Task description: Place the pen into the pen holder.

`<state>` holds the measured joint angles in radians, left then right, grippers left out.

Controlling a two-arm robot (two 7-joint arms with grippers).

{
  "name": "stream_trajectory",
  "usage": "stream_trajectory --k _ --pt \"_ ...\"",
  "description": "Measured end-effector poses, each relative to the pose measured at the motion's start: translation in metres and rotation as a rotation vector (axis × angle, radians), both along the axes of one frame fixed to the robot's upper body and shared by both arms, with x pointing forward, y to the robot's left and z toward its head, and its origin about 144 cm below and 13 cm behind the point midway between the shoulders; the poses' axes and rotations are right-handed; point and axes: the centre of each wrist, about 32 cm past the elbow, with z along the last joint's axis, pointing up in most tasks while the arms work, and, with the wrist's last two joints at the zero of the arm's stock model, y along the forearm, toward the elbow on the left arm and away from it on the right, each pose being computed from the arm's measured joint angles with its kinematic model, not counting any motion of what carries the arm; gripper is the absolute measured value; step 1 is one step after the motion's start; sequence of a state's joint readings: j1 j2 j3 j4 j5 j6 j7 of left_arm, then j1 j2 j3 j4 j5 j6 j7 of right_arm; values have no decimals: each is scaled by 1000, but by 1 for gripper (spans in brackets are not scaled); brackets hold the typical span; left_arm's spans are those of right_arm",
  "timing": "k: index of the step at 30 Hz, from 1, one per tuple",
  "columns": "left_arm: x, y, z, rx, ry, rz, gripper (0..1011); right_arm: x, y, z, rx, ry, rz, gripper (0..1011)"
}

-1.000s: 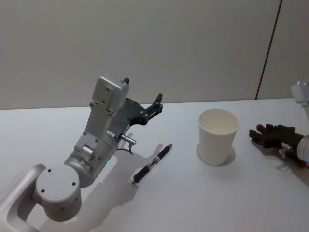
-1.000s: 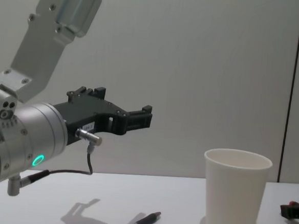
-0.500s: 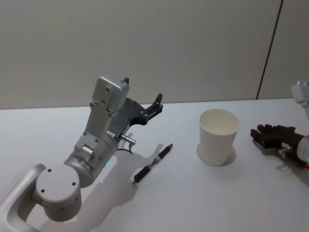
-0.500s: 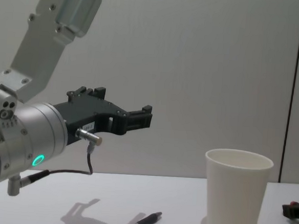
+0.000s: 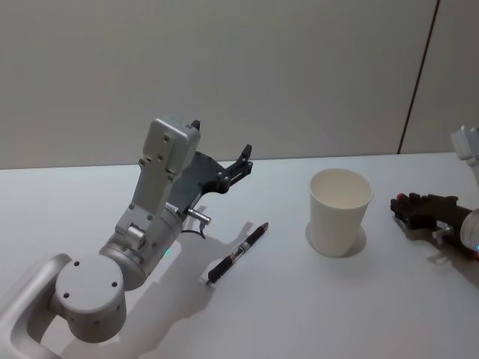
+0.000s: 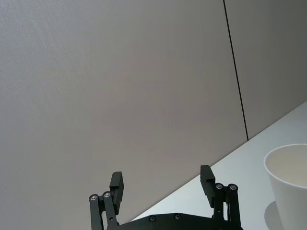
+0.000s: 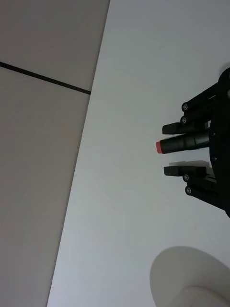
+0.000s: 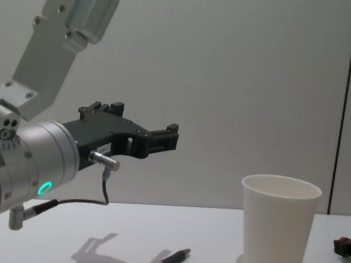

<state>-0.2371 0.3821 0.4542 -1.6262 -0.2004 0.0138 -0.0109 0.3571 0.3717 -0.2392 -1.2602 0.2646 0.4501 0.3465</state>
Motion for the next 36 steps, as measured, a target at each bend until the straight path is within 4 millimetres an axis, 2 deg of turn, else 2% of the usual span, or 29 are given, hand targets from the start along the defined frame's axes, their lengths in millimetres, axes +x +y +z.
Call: stream_trajectory --k 29,36 --pt "0 0 0 0 0 0 1003 0 0 0 0 0 0 190" --pt "0 0 0 0 0 0 1003 0 0 0 0 0 0 183"
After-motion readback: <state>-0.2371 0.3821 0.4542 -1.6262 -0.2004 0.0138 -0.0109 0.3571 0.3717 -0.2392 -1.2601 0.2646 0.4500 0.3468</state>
